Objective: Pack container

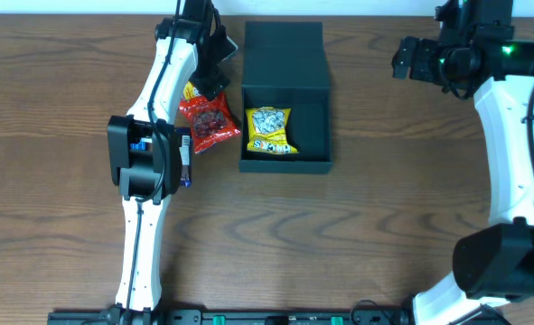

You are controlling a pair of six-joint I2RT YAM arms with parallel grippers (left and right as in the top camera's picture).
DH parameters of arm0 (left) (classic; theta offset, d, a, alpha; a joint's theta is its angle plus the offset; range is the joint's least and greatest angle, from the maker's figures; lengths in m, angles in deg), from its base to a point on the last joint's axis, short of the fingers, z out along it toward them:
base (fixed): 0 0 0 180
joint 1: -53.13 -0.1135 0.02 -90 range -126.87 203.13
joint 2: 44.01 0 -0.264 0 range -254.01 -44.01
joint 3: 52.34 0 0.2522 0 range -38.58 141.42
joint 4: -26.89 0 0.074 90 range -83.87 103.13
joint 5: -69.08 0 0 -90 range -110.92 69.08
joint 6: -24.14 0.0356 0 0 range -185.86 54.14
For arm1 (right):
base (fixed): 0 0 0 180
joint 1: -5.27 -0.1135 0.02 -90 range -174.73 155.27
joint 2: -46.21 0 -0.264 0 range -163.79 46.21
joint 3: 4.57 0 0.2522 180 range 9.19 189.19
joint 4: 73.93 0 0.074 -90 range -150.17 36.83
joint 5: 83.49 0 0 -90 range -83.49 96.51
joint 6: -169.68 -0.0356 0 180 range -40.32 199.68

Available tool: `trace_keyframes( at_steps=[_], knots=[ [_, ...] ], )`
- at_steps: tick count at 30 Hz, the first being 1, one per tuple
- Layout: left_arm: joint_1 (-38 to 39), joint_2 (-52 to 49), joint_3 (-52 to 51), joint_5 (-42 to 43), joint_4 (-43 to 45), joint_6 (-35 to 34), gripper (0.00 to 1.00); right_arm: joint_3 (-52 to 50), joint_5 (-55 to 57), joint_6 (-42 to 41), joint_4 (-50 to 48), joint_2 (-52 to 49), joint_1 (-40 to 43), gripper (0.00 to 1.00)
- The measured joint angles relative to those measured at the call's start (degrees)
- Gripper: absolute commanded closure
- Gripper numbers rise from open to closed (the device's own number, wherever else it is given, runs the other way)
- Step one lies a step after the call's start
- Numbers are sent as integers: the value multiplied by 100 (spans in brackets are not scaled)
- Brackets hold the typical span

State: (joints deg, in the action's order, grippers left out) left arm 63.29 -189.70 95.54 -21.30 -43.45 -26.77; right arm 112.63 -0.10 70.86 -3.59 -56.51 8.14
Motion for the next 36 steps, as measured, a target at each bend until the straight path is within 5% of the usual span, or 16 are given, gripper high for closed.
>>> trace_keyframes(
  at_steps=[12, 19, 29, 36],
  knots=[
    [-42, 0, -380, 0, 149, 9, 0, 0, 0, 0, -4, 0, 0, 1],
    [-42, 0, -428, -153, 308, -114, 19, 0, 0, 0, -2, 0, 0, 1],
    [-42, 0, -431, -505, 503, -573, 20, 0, 0, 0, -4, 0, 0, 1],
    [-42, -2, -391, -658, 485, -1257, 31, 0, 0, 0, -17, 0, 0, 1]
  ],
)
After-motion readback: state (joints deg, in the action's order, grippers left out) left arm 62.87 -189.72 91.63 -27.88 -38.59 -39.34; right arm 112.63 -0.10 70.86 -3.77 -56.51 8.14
